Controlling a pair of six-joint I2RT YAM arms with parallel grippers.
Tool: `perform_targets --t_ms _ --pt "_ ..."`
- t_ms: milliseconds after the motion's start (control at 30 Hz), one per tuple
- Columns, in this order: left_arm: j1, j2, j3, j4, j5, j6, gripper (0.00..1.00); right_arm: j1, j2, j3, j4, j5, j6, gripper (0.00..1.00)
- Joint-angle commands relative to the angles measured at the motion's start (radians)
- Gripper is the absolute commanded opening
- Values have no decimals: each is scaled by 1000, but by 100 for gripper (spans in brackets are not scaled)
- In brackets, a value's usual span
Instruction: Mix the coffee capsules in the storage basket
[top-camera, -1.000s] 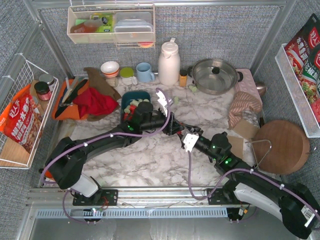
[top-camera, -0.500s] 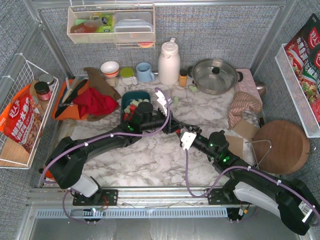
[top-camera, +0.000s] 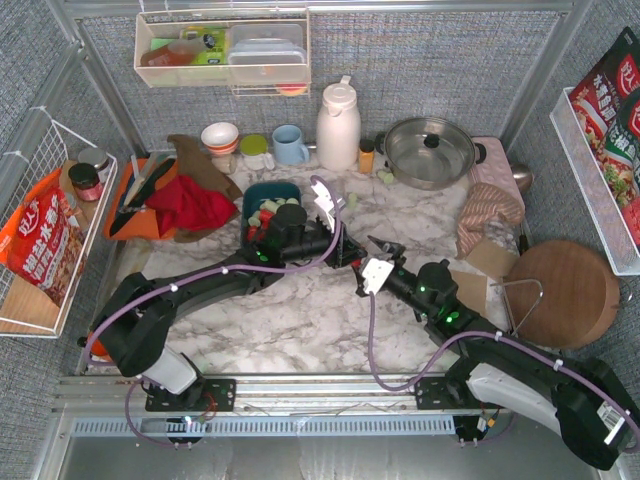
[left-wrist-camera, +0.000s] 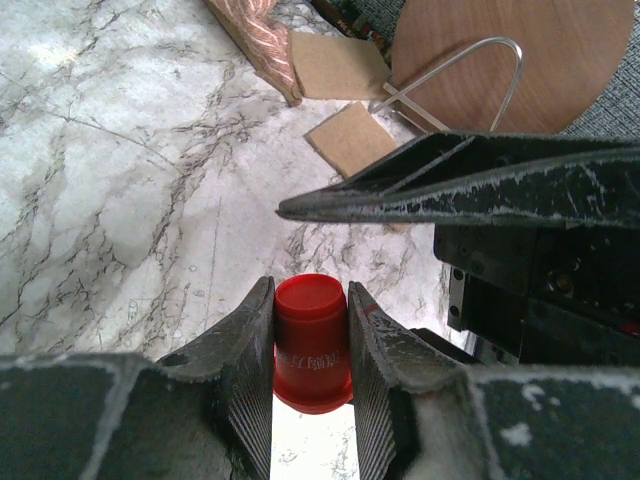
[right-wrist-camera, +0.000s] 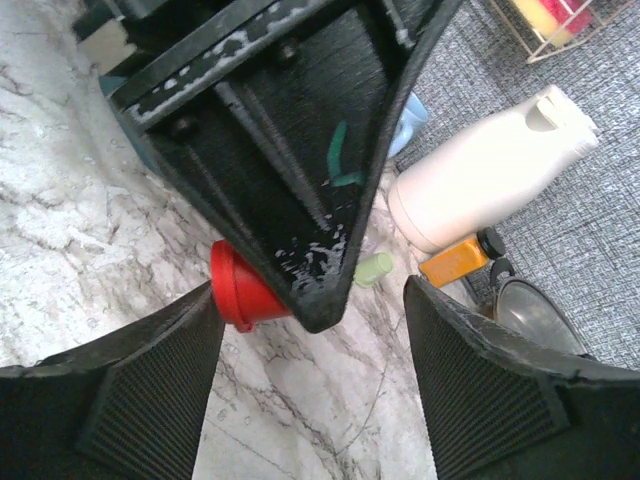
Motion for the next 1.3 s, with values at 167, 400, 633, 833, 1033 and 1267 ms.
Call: perform_targets --t_ms 167,400,633,833,1033,1267 --pt "2 -34 -12 15 -21 24 0 -6 -9 28 6 102 28 99" --pt "7 -93 -32 -49 -246 45 0 -13 -111 53 -164 132 39 99" --pt "16 -200 -77 -90 -597 86 0 -38 -255 85 -289 345 185 99" --pt "83 -252 -84 -183 -838 64 0 -134 -261 41 -181 613 439 99" --pt "315 -121 -42 -236 -692 -89 0 -255 -136 102 -348 612 639 99" --pt "361 111 119 -336 -703 -96 0 -283 -105 98 -379 622 668 99"
